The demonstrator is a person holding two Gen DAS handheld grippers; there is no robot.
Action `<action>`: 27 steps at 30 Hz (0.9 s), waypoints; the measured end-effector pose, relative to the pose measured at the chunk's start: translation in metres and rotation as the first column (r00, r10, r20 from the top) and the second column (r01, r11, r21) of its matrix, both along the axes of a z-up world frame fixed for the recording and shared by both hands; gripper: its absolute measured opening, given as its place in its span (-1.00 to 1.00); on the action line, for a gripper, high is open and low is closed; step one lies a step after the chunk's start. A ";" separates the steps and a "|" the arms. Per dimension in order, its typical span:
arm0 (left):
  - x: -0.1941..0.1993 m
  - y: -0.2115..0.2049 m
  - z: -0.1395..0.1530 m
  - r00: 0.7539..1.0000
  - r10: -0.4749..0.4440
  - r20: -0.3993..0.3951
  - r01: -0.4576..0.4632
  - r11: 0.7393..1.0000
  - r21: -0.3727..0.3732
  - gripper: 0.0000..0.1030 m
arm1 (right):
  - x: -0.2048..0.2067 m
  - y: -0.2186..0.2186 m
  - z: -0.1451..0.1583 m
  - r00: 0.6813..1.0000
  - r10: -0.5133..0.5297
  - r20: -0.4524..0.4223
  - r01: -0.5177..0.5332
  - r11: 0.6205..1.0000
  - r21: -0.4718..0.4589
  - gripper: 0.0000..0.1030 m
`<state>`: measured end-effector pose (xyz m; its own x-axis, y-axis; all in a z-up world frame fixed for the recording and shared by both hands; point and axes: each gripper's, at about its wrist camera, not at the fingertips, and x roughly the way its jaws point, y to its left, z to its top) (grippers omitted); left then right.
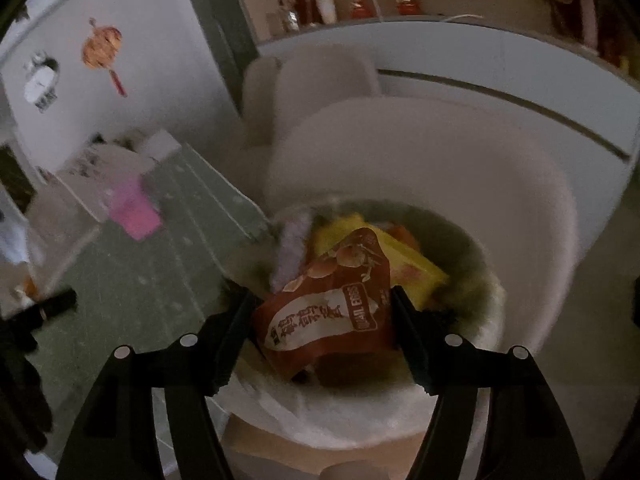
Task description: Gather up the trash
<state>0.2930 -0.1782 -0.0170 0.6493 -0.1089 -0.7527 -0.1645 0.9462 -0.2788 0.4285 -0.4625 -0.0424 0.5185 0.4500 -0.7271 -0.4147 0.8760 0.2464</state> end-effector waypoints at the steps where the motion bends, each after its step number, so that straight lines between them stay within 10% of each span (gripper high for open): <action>1: -0.004 0.000 0.001 1.000 -0.006 -0.001 0.006 1.000 0.002 0.45 | 0.005 0.001 0.000 1.000 0.006 0.000 -0.006 1.000 0.004 0.28; 13: -0.025 0.016 0.008 1.000 -0.010 0.022 0.010 1.000 -0.010 0.50 | 0.062 0.026 -0.049 0.964 -0.006 -0.266 -0.067 0.962 -0.263 0.28; 27: 0.001 0.002 -0.006 0.999 -0.037 0.037 0.040 0.994 -0.104 0.57 | -0.009 0.000 0.005 0.991 0.045 -0.125 -0.062 0.989 -0.136 0.28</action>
